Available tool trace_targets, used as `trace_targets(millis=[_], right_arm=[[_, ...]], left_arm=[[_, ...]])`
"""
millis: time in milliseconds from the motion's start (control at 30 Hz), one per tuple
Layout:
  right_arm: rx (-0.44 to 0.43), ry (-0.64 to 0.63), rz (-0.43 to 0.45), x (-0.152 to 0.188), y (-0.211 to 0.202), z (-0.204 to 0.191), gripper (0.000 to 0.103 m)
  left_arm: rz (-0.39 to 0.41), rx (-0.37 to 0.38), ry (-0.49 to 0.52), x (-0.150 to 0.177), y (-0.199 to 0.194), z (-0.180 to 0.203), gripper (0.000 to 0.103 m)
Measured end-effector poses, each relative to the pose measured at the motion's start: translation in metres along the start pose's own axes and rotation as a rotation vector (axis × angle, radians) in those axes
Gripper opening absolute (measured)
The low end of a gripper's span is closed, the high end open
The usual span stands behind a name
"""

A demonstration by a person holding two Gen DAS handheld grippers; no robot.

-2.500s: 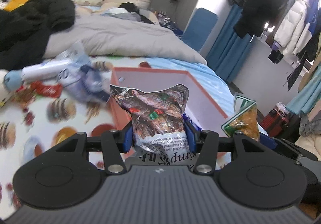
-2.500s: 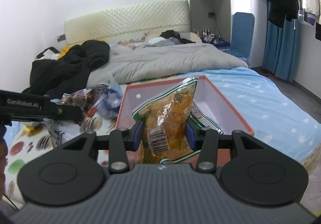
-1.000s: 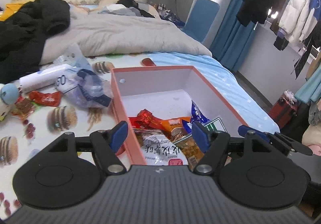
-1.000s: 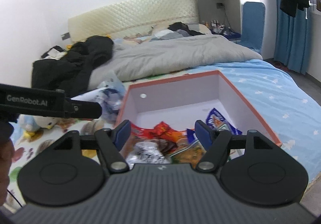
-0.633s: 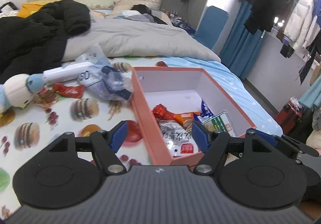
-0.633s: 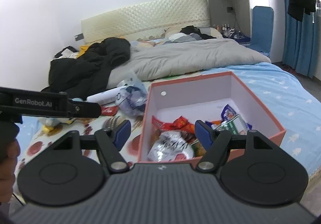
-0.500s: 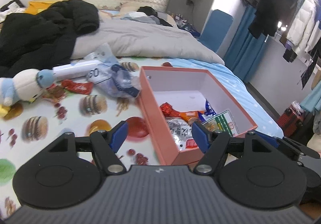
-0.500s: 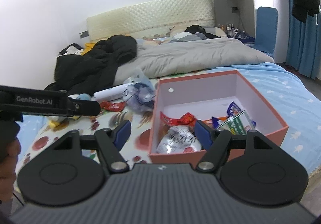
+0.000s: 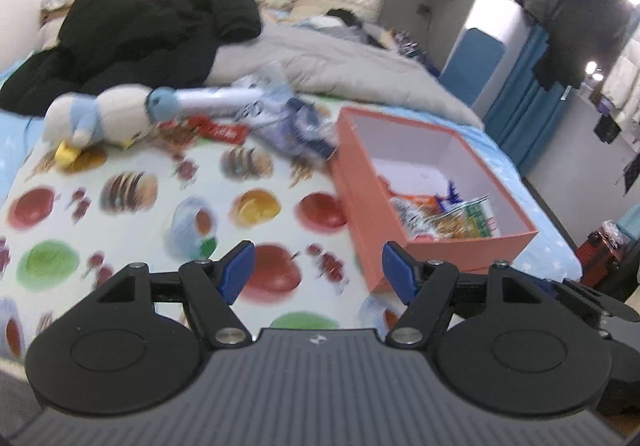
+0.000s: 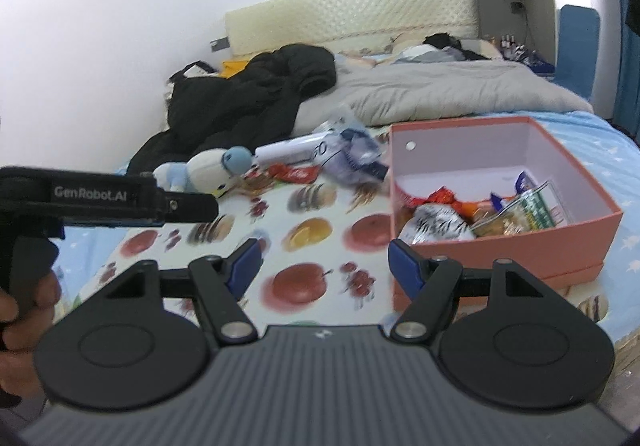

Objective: Organize snacks
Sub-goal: 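Withdraw both open grippers from the box toward the remaining snacks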

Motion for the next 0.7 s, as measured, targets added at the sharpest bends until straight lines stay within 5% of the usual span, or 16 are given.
trace_targets(millis=[333, 700], right_arm=[[-0.062, -0.023, -0.042, 0.012, 0.037, -0.017, 0.072], [-0.104, -0.122, -0.043, -0.005, 0.128, -0.030, 0.072]], left_arm=[[-0.019, -0.099, -0.095, 0.003, 0.037, -0.063, 0.075], [0.003, -0.151, -0.227, -0.017, 0.117, -0.145, 0.075]])
Point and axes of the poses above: each gripper's, at about its wrist camera, not at the fingertips, and y roughly the way its jaws point, z to its right, x to its underside, the point moved 4 cm from there along y, roughly the way its jaws point, and after that the axes turned 5 degrees about z, right-handed, at the moved point
